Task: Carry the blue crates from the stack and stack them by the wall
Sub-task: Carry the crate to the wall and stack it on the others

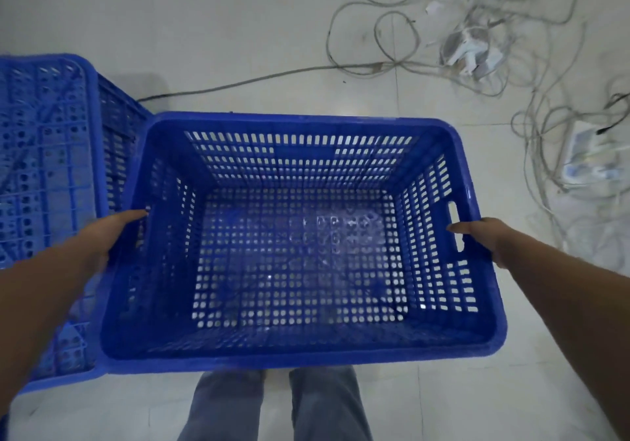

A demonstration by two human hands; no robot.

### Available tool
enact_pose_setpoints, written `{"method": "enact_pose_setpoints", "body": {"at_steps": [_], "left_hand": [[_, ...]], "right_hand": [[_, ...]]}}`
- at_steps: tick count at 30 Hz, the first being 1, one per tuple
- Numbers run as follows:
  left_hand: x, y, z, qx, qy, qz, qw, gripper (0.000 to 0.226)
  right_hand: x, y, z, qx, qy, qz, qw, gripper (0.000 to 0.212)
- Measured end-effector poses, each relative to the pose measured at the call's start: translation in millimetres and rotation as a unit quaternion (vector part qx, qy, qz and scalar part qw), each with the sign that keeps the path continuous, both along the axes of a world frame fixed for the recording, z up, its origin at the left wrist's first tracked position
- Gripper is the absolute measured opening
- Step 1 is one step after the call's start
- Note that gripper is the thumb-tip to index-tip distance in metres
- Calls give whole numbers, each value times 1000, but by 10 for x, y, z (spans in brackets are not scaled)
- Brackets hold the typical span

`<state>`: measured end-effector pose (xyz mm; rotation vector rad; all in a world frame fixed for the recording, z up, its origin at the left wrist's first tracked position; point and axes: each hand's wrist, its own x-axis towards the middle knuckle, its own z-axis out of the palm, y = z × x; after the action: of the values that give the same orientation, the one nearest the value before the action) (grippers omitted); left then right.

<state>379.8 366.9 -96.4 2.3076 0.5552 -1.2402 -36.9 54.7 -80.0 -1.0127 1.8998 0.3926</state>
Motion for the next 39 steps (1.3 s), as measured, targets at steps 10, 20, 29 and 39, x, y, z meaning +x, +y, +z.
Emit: {"method": "enact_pose_setpoints", "body": {"at_steps": [10,20,29,39], "left_hand": [[162,-138,1733,-47,54,-133,989,39],[492,-143,3558,-145,-60,-176,972,44],[483,-82,5085,-237,-100,-185,948,45],[571,183,6476,-264,-117,-163,943,46]], "right_hand": [[-238,-208,1549,-82,-4,-9,997,37],[-262,31,3297,-228,-108,-11,968,26],[-95,101,4837,-318,-67,52,944,17],[55,187,6282,-370,-80,124,917,18]]}}
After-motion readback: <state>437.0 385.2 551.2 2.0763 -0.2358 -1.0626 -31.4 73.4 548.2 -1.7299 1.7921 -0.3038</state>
